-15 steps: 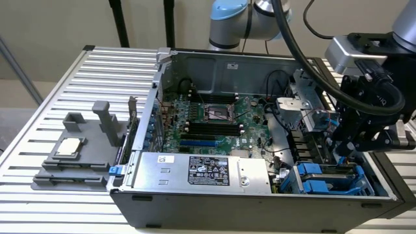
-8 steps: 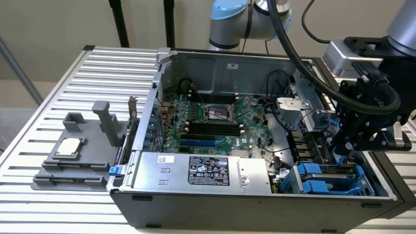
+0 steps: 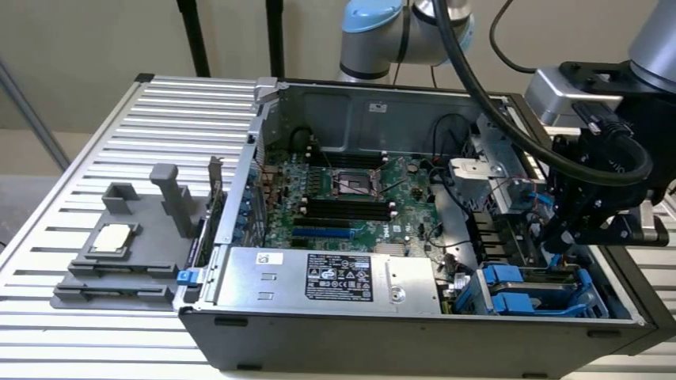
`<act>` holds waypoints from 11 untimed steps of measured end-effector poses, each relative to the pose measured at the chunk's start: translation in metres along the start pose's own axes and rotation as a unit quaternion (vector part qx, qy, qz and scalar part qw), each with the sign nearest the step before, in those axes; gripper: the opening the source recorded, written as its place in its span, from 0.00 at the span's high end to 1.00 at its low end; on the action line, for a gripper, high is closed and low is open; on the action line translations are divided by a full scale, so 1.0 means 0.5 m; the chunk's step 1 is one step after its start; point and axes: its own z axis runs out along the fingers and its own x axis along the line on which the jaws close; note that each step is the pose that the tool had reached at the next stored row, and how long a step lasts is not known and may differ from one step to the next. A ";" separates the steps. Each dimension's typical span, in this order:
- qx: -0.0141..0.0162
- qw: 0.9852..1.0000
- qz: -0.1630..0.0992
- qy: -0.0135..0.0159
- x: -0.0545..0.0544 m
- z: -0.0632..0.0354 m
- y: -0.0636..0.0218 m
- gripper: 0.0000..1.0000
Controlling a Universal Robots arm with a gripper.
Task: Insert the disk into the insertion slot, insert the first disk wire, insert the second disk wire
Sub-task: 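Insert the second disk wire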
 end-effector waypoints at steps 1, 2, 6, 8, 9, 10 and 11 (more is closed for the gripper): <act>0.000 1.000 0.000 0.000 0.004 0.000 0.000 0.84; 0.000 1.000 0.000 -0.001 0.009 0.001 0.000 0.84; 0.000 1.000 -0.003 -0.005 0.026 0.010 0.004 0.84; 0.000 1.000 -0.005 -0.007 0.030 0.017 0.009 0.84; 0.001 1.000 -0.007 -0.009 0.031 0.019 0.012 0.84; 0.002 1.000 -0.008 -0.011 0.031 0.021 0.015 0.84; 0.003 1.000 -0.009 -0.013 0.032 0.022 0.017 0.84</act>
